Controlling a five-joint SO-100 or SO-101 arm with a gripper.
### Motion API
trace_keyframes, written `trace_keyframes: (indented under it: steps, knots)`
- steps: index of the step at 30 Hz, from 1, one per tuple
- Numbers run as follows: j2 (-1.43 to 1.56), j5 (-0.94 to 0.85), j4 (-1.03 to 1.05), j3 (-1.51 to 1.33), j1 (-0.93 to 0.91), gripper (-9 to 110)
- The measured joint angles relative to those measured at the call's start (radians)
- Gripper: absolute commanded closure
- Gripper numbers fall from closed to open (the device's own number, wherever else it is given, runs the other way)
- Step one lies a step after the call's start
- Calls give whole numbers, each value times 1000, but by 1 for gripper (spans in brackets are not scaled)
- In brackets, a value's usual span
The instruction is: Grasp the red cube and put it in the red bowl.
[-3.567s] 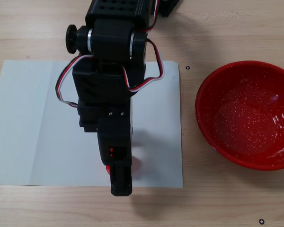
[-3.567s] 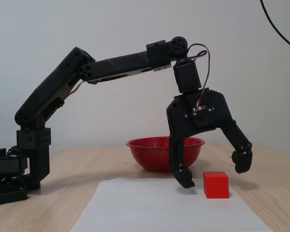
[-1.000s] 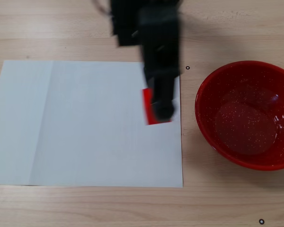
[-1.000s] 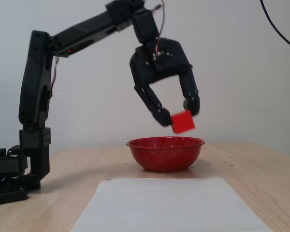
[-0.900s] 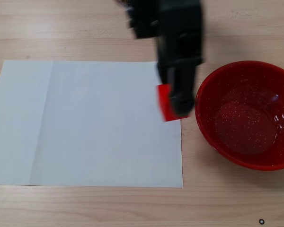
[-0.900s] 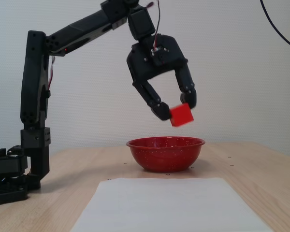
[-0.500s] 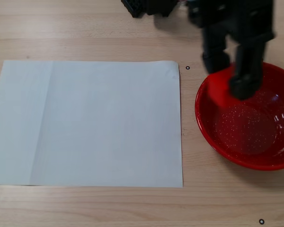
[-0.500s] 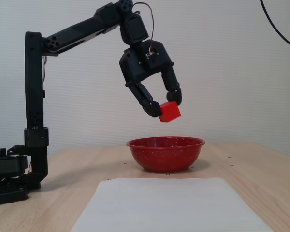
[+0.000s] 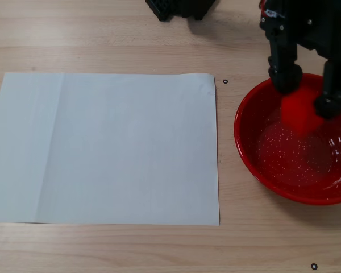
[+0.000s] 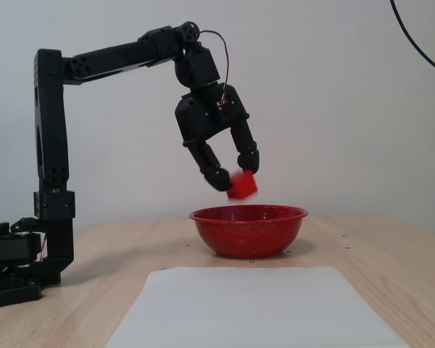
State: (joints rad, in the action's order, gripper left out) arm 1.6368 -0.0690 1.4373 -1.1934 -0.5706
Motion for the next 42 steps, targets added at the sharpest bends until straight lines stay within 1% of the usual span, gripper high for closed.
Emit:
trace_keyframes:
  steps: [4,8,15,19,24,30,36,42]
  knots:
    - [-8,0,0,0,-2,72]
    - [-9,0,0,2,-12,75]
    - [-9,-14,0,3,-8,89]
    - [-9,-15,2,6,17,101]
    - [-9,-15,2,6,40,101]
    - [2,-28,-14,6,112,101]
    - [138,-35,-46,-101,178,101]
    - [236,-14,-135,-241,272,101]
